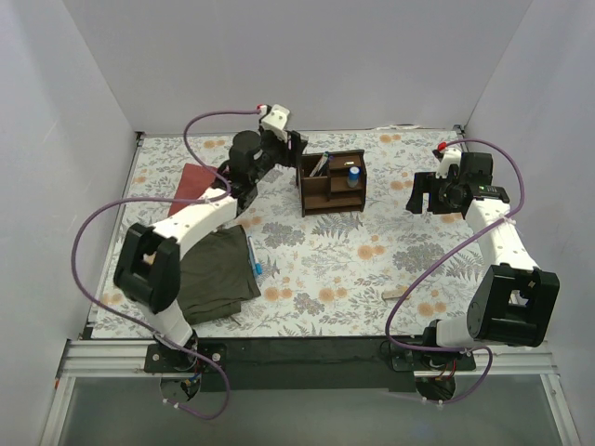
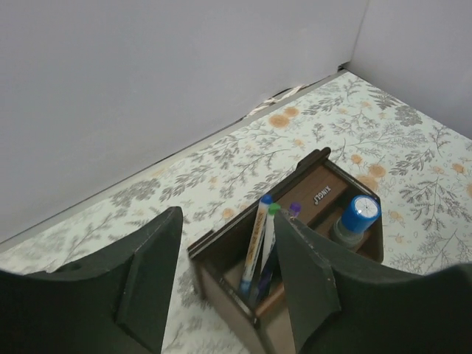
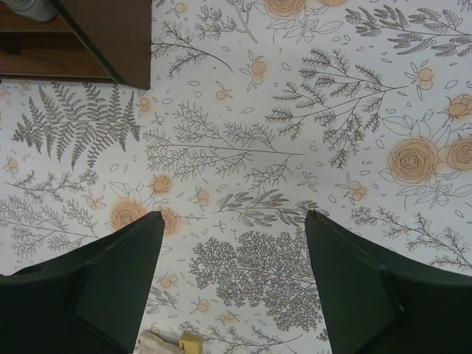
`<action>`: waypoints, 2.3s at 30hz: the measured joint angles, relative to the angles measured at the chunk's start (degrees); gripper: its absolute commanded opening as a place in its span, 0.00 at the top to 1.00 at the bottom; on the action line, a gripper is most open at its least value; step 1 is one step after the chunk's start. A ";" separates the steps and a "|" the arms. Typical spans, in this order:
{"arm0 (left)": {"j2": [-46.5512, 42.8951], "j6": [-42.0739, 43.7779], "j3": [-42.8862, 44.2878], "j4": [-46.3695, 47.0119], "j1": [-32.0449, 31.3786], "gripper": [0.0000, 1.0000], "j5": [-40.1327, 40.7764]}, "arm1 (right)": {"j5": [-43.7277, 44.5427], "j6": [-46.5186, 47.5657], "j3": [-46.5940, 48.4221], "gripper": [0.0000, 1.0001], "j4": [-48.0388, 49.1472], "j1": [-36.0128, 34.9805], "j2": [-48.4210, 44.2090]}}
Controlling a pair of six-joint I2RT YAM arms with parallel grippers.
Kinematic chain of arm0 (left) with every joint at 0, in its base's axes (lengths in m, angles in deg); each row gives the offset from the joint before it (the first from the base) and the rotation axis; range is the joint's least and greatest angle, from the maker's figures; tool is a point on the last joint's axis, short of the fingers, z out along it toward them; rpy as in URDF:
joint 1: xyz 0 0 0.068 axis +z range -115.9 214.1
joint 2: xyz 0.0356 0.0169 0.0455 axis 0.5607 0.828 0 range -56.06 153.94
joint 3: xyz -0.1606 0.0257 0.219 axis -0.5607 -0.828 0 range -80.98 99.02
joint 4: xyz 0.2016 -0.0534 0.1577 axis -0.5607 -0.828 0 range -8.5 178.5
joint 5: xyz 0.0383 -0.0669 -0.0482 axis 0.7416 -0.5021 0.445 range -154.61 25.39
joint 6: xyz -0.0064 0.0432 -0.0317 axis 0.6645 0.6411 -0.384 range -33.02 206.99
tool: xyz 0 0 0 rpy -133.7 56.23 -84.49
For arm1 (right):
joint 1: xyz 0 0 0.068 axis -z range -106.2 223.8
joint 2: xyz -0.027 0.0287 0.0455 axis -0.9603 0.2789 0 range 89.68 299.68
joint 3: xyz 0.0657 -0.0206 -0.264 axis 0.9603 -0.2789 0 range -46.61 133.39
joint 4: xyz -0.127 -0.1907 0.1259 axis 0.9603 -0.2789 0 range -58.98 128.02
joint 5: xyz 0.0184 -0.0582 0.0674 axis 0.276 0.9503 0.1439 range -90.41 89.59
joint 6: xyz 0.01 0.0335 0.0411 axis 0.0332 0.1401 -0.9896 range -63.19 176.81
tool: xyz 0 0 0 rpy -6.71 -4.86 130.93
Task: Sort the stationery into containers
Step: Place the pen in the storage box, then pick up the pen from the center of the board.
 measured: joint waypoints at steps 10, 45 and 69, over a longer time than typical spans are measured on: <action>-18.21 -1.16 2.91 -36.98 2.14 0.40 5.14 | -2.29 -0.37 -0.70 0.14 1.44 0.00 1.66; -0.50 -15.21 -5.60 -64.04 9.88 0.58 -4.61 | -4.90 -1.14 -1.29 0.14 1.38 0.00 2.75; 2.03 -15.04 -3.23 -66.14 10.21 0.55 -2.40 | -4.46 -1.11 -1.81 0.14 1.64 0.00 3.02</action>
